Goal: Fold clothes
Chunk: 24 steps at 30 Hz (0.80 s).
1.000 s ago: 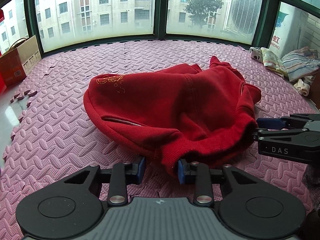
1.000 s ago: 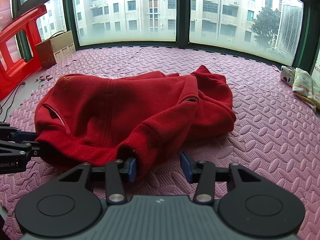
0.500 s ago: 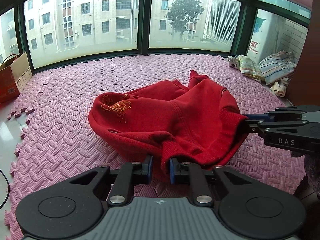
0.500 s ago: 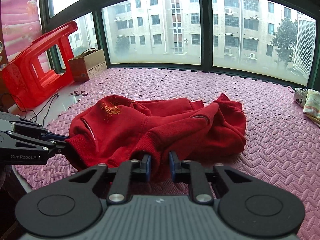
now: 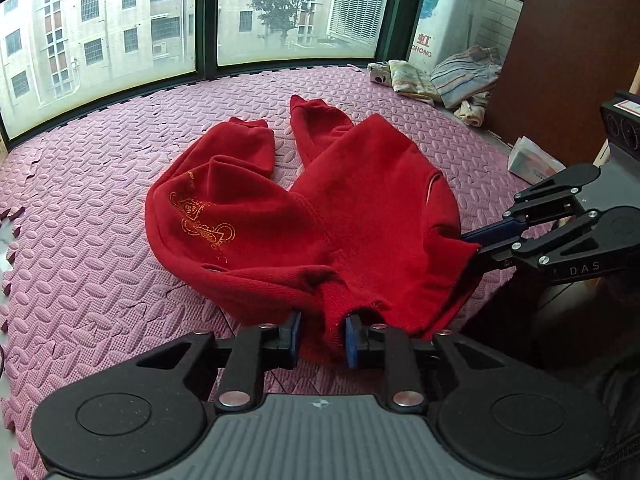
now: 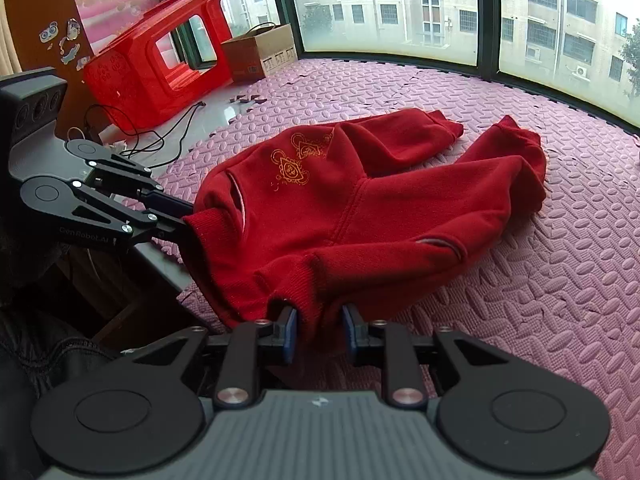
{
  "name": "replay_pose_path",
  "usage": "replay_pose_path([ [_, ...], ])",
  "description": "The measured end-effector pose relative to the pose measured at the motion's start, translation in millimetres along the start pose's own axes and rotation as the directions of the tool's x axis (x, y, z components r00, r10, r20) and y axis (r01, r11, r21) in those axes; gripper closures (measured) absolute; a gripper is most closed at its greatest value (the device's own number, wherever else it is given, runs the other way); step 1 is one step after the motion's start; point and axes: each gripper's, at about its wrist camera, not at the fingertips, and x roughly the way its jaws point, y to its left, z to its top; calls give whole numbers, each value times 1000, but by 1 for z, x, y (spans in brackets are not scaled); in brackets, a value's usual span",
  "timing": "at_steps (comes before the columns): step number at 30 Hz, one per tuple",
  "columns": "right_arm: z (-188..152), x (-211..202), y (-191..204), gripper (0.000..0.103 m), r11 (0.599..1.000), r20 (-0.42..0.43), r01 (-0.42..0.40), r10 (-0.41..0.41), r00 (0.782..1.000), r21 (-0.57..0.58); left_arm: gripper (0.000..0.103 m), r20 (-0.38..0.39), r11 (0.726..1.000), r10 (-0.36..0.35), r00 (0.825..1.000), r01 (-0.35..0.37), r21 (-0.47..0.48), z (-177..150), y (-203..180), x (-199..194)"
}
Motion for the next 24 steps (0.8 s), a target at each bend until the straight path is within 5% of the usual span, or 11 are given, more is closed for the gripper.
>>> replay_pose_path([
  [7,12,-26,-19,65,1000,23,-21,20,1000,21,54,76,1000,-9,997,7,22,17,9,-23],
  [12,33,-20,-44,62,997,80,66,-69,994,42,34,111,997,77,991,-77,-10,43,25,-12],
  [14,42,-12,-57,54,994,93,95,-99,991,52,25,121,991,132,984,-129,-26,56,34,0],
  [20,73,18,-105,53,980,121,173,-185,975,103,24,128,973,228,965,-221,-69,101,66,44],
  [24,94,37,-138,53,967,129,219,-235,963,128,30,110,971,232,966,-224,-85,131,88,76],
])
